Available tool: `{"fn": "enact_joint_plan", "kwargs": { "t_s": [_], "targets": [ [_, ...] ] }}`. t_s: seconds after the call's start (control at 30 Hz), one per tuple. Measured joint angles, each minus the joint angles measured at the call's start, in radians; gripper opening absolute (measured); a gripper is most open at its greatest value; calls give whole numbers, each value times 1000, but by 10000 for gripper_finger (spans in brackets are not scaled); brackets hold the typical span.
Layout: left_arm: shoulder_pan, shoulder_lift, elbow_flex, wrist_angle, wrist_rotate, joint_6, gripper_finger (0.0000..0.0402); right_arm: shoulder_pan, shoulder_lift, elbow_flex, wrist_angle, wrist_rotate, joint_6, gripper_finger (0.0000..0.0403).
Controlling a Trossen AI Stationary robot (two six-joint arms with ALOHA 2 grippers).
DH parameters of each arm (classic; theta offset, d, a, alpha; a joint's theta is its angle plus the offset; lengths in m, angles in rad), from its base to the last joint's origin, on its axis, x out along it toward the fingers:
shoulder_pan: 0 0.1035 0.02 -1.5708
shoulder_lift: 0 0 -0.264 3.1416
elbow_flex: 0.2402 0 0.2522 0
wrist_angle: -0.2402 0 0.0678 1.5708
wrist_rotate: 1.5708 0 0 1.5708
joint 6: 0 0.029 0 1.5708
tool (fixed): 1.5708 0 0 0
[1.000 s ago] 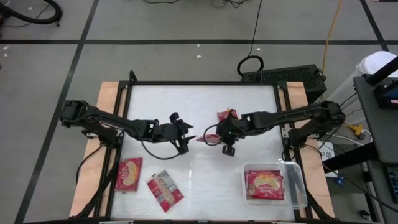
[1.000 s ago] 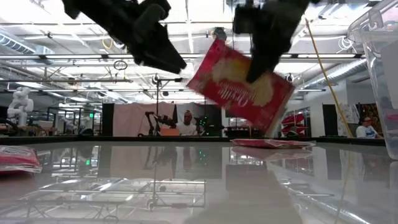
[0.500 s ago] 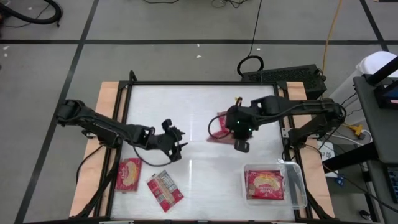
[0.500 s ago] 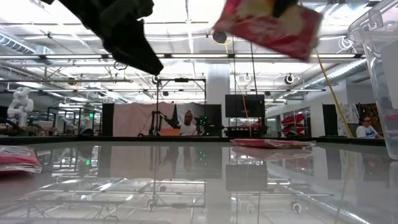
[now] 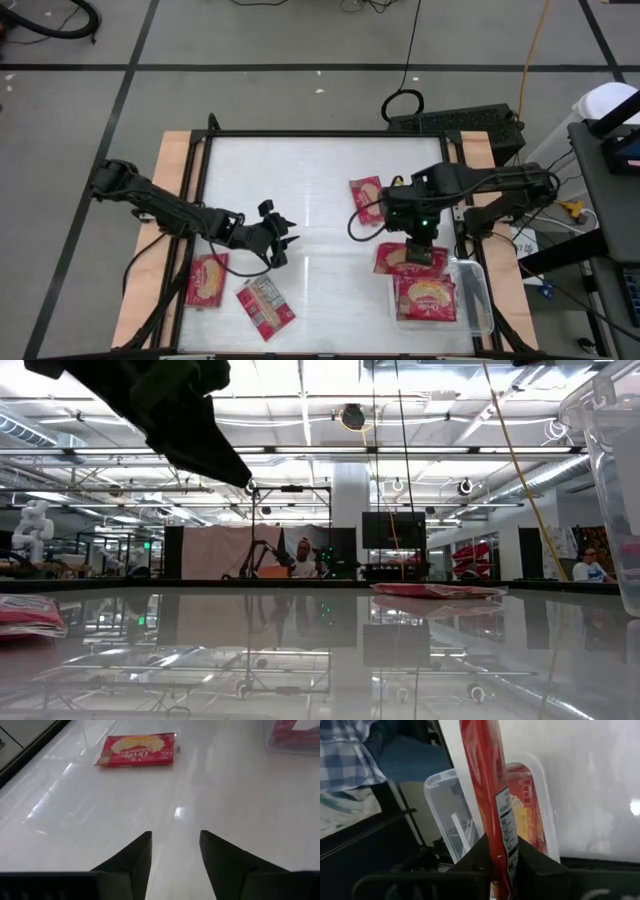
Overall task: Sort popcorn bags into baskets
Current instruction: Put the red popcorn pack into the transparent bin
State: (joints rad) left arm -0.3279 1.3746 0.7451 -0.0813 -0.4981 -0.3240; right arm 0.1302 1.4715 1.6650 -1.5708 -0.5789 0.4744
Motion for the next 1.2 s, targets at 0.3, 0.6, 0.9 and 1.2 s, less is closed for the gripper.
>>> {"fn": "enact_joint_plan", "kwargs": {
  "t_s": [0.3, 0.6, 0.9, 1.2],
  "targets": [
    [-4, 0, -48, 45, 0, -39, 166, 96, -11, -31, 5, 3, -19, 27],
    [-22, 0, -49, 51, 0, -37, 166, 219, -14, -155, 11, -28, 68, 28],
    [-22, 0, -49, 58, 0, -20, 166, 255, -40, -317, 163, -23, 128, 29],
    [-21, 0, -49, 60, 0, -16, 166, 264, -54, -445, 272, -26, 171, 30]
  ]
}}
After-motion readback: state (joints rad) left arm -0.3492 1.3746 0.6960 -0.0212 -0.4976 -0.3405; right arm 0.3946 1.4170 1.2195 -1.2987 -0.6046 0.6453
